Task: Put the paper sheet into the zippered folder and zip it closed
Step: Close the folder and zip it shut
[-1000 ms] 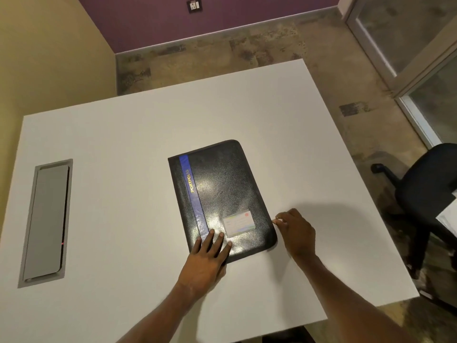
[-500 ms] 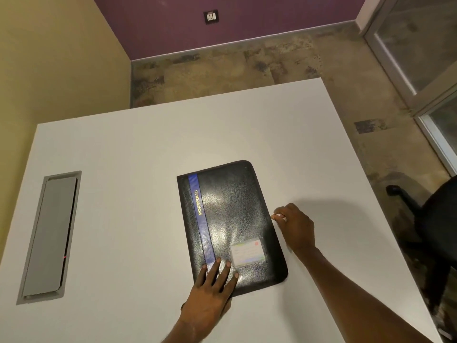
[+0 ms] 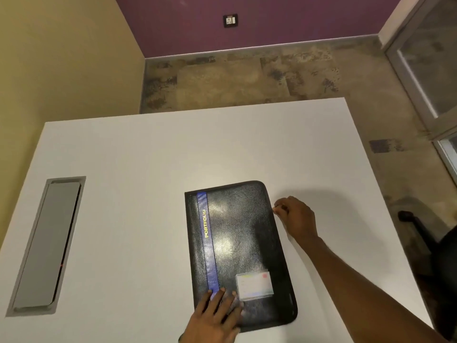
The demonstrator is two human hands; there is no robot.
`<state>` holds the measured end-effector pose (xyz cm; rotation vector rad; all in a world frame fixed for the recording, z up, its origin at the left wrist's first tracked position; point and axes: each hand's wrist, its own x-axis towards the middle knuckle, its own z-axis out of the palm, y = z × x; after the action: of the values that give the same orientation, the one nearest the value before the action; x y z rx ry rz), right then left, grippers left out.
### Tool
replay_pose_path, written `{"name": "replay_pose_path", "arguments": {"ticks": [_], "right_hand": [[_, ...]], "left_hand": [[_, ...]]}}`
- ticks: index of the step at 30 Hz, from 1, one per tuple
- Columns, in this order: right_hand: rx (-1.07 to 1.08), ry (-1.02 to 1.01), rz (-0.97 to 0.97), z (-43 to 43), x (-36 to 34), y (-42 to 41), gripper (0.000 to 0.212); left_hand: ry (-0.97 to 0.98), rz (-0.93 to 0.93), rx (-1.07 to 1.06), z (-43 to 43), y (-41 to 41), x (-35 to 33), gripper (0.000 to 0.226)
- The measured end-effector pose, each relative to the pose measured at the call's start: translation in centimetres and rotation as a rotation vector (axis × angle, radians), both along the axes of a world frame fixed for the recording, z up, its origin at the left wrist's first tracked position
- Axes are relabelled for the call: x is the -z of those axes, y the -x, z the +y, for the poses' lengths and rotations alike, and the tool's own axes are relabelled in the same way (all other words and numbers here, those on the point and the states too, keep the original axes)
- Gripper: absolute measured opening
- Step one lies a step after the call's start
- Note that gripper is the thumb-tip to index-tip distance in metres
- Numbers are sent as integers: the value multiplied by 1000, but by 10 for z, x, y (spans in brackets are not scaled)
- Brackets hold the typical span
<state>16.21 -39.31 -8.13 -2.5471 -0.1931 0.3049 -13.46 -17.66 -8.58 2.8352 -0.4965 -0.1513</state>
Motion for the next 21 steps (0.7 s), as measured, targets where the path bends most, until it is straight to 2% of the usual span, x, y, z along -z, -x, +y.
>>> {"name": "replay_pose_path", "arguments": {"ticks": [2,5,7,12,17,21], "right_hand": [[-6,-42,61,2,1,-8,3],[-28,-151,123,0,2,-14,8],[-35,-184,157,-1,1,-16,12],[-107,-206,154,-2,2,-23,13],[-22,-257,152,1,1,-21,9],[35,-303,143,6,4,-26,9]], "left_hand": [[138,-4,-230,16,-35,-20,52],[324,31,-804,64,-117,-40,58],[372,107,-957,103,-167,-35,66],[424,442,-891,150,-238,-27,76],[382,473,-717,149,-257,-26,63],[341,464,-715,144,-253,-18,77]]}}
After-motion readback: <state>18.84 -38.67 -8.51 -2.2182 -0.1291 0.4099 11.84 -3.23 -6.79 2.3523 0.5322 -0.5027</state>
